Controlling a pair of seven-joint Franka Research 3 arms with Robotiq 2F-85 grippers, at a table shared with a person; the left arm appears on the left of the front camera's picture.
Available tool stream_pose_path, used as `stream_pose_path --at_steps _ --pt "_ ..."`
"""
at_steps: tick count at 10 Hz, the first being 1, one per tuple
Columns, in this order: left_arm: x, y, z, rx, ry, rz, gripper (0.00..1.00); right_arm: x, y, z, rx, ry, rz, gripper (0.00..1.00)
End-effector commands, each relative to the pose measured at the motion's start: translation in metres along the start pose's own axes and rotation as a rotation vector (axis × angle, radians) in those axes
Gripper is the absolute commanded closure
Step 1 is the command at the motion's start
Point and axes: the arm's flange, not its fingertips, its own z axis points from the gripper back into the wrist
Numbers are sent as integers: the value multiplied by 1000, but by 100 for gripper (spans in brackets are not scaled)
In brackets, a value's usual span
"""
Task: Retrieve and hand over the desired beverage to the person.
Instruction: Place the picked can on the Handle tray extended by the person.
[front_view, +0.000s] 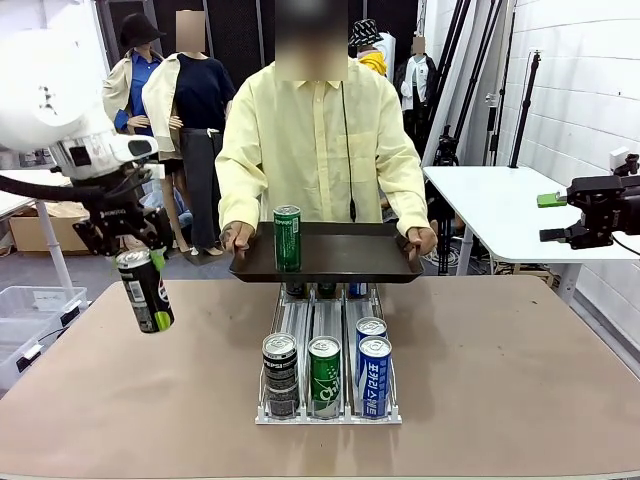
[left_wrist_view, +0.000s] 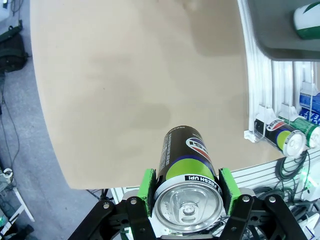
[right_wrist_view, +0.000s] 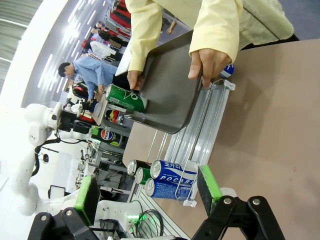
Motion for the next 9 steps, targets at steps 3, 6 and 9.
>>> stream_pose_path --at_steps 3,6,9 --pt "35 -43 48 -25 8 -81 100 1 1 0 10 1 -3 0" --pt "60 -93 78 34 -19 -157 100 1 1 0 10 1 -3 0" --pt "69 -137 97 75 -54 -238 100 1 1 0 10 1 -3 0"
